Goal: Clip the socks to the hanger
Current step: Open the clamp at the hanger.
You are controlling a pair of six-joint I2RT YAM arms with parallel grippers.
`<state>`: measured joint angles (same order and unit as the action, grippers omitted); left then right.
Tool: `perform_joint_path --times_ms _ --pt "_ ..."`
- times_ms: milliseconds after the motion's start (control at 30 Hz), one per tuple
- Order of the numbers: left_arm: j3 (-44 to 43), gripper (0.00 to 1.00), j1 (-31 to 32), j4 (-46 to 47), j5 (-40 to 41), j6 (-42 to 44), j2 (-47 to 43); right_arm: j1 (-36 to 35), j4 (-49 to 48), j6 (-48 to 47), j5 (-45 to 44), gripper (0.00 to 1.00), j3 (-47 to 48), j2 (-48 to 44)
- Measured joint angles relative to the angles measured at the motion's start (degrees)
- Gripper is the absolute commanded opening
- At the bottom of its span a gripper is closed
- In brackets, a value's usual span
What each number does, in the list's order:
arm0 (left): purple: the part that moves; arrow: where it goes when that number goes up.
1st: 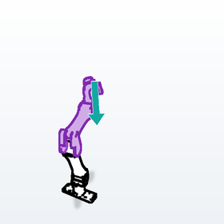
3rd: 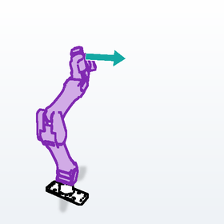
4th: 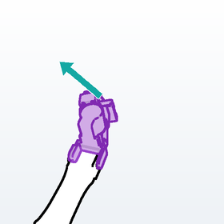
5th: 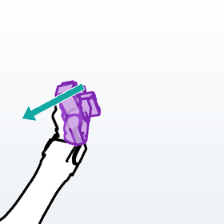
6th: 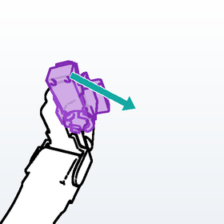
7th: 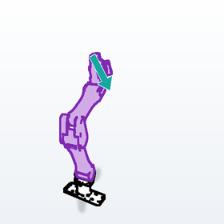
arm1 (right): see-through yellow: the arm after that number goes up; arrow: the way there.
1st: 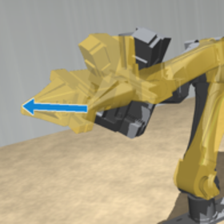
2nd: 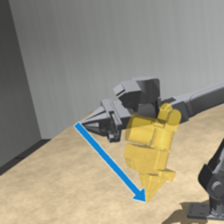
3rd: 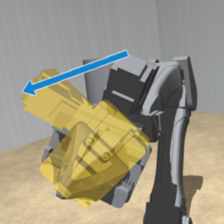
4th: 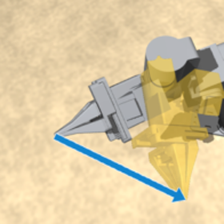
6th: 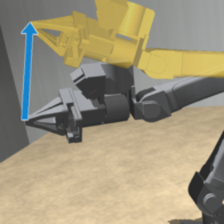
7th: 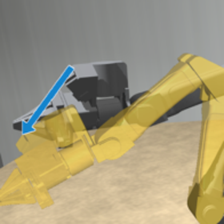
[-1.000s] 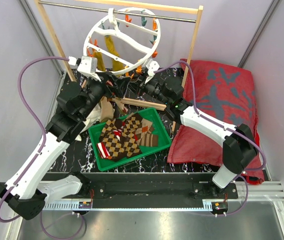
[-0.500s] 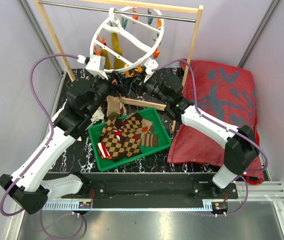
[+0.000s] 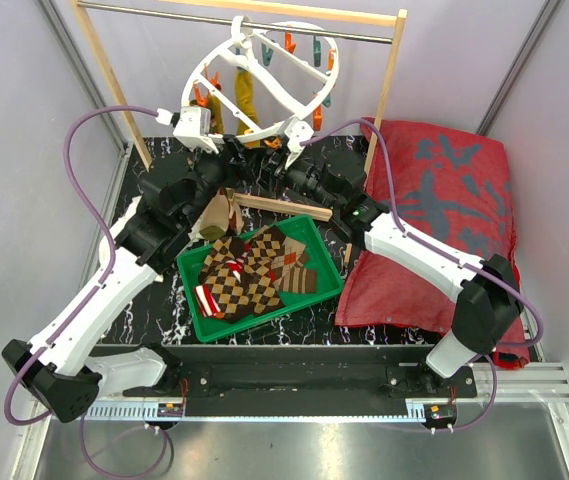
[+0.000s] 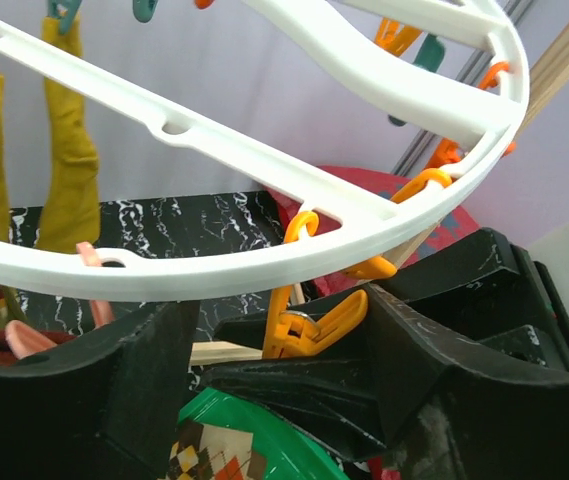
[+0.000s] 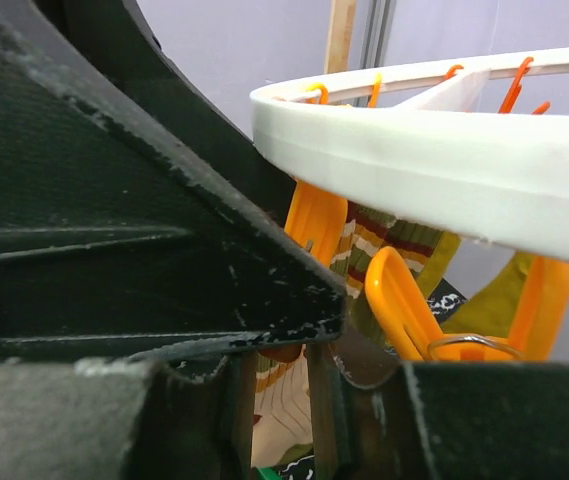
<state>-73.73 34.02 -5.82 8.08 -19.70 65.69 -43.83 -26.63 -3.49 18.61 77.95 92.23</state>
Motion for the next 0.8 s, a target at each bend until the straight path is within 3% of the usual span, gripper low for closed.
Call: perform_joint_path --times_ms 200,333,567,800 --pt "0.00 0.52 0.42 1.36 -0.33 -1.77 0.04 -0.33 0.13 -0.35 0.09 0.29 0.22 -0.42" --pt "0.02 0.34 0.42 2.03 -0.68 -3.23 0.04 -0.55 0.85 -0.37 1.01 0.34 0.22 -0.94" --pt "0.28 0.16 -1.88 2.89 -0.74 -6.10 0.15 -2.32 1.49 -0.37 3.80 0.39 0.22 -3.37" --pt "0.28 0.09 -3.32 2.56 -1.92 -8.92 0.15 -2.32 1.66 -0.44 3.98 0.42 -0.44 -3.96"
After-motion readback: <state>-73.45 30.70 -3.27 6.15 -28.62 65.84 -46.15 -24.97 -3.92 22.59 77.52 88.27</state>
